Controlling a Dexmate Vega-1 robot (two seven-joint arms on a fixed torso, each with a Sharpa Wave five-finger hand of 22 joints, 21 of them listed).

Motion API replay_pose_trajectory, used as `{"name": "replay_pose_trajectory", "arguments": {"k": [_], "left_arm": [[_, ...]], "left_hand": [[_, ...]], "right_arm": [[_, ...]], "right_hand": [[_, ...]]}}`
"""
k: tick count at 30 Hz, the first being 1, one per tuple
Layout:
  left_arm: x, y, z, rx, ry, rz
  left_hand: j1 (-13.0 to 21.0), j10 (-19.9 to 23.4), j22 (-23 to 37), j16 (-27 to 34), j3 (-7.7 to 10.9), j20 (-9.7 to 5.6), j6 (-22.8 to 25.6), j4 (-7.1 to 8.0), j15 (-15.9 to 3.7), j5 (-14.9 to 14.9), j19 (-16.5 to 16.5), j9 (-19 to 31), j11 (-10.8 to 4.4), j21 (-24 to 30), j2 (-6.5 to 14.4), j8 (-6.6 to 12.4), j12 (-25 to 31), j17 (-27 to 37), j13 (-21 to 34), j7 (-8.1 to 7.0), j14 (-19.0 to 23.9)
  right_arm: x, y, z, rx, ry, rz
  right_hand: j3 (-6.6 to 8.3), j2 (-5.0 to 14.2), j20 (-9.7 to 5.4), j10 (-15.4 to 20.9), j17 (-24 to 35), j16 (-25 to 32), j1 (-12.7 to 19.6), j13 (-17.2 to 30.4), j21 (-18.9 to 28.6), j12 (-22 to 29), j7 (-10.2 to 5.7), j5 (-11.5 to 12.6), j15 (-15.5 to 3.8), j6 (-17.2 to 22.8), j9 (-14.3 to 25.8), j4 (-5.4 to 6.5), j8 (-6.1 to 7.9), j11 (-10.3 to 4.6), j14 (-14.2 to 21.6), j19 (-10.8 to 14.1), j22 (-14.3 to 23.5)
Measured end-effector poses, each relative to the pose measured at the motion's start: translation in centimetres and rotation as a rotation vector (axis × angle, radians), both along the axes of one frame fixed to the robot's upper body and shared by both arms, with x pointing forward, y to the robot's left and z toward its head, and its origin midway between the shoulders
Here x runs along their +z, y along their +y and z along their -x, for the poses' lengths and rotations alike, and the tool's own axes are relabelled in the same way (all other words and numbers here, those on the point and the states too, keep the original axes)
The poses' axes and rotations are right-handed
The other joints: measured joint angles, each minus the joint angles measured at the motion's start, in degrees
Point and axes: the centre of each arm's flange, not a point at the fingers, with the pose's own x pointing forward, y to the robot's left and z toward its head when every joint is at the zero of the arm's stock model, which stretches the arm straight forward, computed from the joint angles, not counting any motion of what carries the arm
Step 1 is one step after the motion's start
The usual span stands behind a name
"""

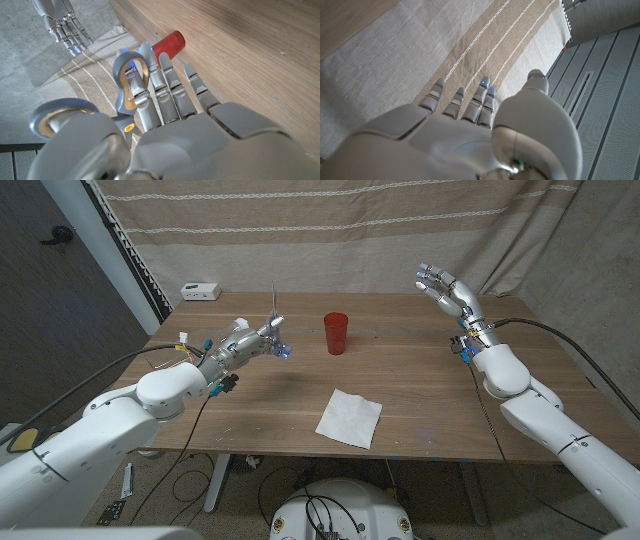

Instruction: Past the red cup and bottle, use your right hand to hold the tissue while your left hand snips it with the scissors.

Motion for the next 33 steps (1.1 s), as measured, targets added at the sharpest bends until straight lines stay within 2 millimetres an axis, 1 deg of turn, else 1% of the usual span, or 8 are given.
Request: {"name": "replay_pose_trajectory", "arguments": {"k": [1, 5, 9, 14, 20, 24, 27, 33], "left_arm": [[0.0, 0.0, 0.0, 0.000, -0.001, 0.000], [0.0, 0.0, 0.0, 0.001, -0.002, 0.001], [0.0, 0.0, 0.0, 0.002, -0.003, 0.001], [0.1, 0.1, 0.0, 0.003, -0.004, 0.001], [0.1, 0.2, 0.0, 0.007, -0.004, 0.005], [0.1, 0.3, -0.1, 0.012, 0.000, 0.008], [0.1, 0.4, -0.1, 0.015, 0.002, 0.009], [0.1, 0.4, -0.1, 0.017, 0.005, 0.012]], "left_hand": [[0.00, 0.00, 0.00, 0.00, 0.00, 0.00, 0.00, 0.00, 0.00, 0.00, 0.00, 0.00, 0.00, 0.00, 0.00, 0.00, 0.00, 0.00, 0.00, 0.00, 0.00], [0.00, 0.00, 0.00, 0.00, 0.00, 0.00, 0.00, 0.00, 0.00, 0.00, 0.00, 0.00, 0.00, 0.00, 0.00, 0.00, 0.08, 0.00, 0.00, 0.00, 0.00], [0.00, 0.00, 0.00, 0.00, 0.00, 0.00, 0.00, 0.00, 0.00, 0.00, 0.00, 0.00, 0.00, 0.00, 0.00, 0.00, 0.46, 0.00, 0.00, 0.00, 0.00], [0.00, 0.00, 0.20, 0.00, 0.00, 0.00, 0.00, 0.00, 0.00, 0.00, 0.00, 0.00, 0.00, -0.23, 0.00, 0.01, 0.47, 0.00, 0.01, 0.00, 0.00], [0.00, 0.00, 0.32, 0.00, 0.00, 0.00, 0.15, 0.00, -0.22, -0.01, 0.00, 0.20, 0.00, -0.23, 0.00, 0.02, 0.47, 0.29, -0.24, 0.15, 0.84], [0.00, 0.09, 0.32, 0.00, 0.00, 0.00, 0.41, 0.00, -0.31, -0.01, 0.00, 0.28, 0.09, -0.23, 0.00, 0.03, 0.93, 0.29, -0.10, 0.41, 0.93], [0.00, 0.09, 0.32, 0.00, 0.00, 0.00, 0.42, 0.00, -0.31, 0.05, 0.00, 0.28, 0.09, -0.23, 0.00, 0.03, 1.02, 0.28, -0.10, 0.42, 0.93], [0.00, 0.09, 0.32, 0.00, 0.00, 0.00, 0.41, 0.00, -0.31, 0.30, 0.00, 0.27, 0.09, -0.23, 0.00, 0.04, 1.02, 0.28, -0.10, 0.41, 0.92]], "right_arm": [[0.0, 0.0, 0.1, -0.004, 0.002, 0.008], [-0.2, 0.0, 0.3, -0.013, 0.008, 0.023], [-0.4, 0.0, 0.4, -0.020, 0.016, 0.039], [-0.7, 0.0, 0.6, -0.024, 0.020, 0.051], [-0.9, -0.2, 0.7, -0.028, 0.030, 0.073], [-1.1, -0.3, 0.7, -0.028, 0.045, 0.093], [-1.2, -0.3, 0.7, -0.025, 0.060, 0.109], [-1.4, -0.5, 0.6, -0.022, 0.084, 0.136]], "right_hand": [[0.00, 0.07, 0.11, 0.51, 0.00, 0.00, 0.28, 0.18, -0.06, 0.38, 0.43, 0.16, 0.09, -0.99, 0.00, 0.00, -0.31, 0.43, -0.09, -0.46, 0.00], [-0.06, 0.07, 0.23, 2.50, 0.00, 0.00, 0.28, 0.81, -0.22, 1.44, 1.43, 0.44, 0.09, -2.83, 0.00, -0.06, -0.65, 0.58, -0.09, -1.41, 0.00], [-0.25, 0.07, 0.33, 2.47, 0.00, 0.00, 0.28, 1.10, -0.45, 1.44, 1.34, 0.44, 0.09, -3.29, 0.00, -0.24, -0.87, 0.55, -0.08, -2.11, 0.00], [-0.26, 0.37, 0.94, 2.27, 0.16, 0.00, 0.58, 1.58, -0.45, 1.44, 0.62, 0.65, 0.09, -4.00, 0.14, -0.26, -0.86, 0.35, -0.08, -3.55, -0.01], [-0.27, 0.37, 0.74, 2.27, 0.16, 0.00, 0.58, 1.89, -0.45, 2.05, 0.13, 0.87, -0.11, -3.24, 0.14, -0.26, -0.19, 0.36, 0.17, -3.75, 0.27], [-0.27, 0.37, 0.74, 2.27, 0.16, 0.00, 0.58, 1.89, -0.45, 2.06, -0.07, 0.87, 0.09, -2.86, 0.13, -0.26, -0.19, 0.36, 0.37, -3.75, 0.26], [0.14, 1.29, 0.74, 2.51, 0.39, 0.36, 1.51, 2.15, -0.45, 2.06, -0.11, 0.87, 0.09, -2.85, 0.13, -0.36, -0.19, 0.12, 0.37, -3.75, 0.26], [0.91, 2.30, 0.74, 2.91, 0.42, 0.35, 2.52, 2.43, -0.44, 2.72, -1.44, 1.49, 0.09, -3.37, 0.13, -0.66, -0.19, -0.27, 0.37, -3.75, 0.26]]}}
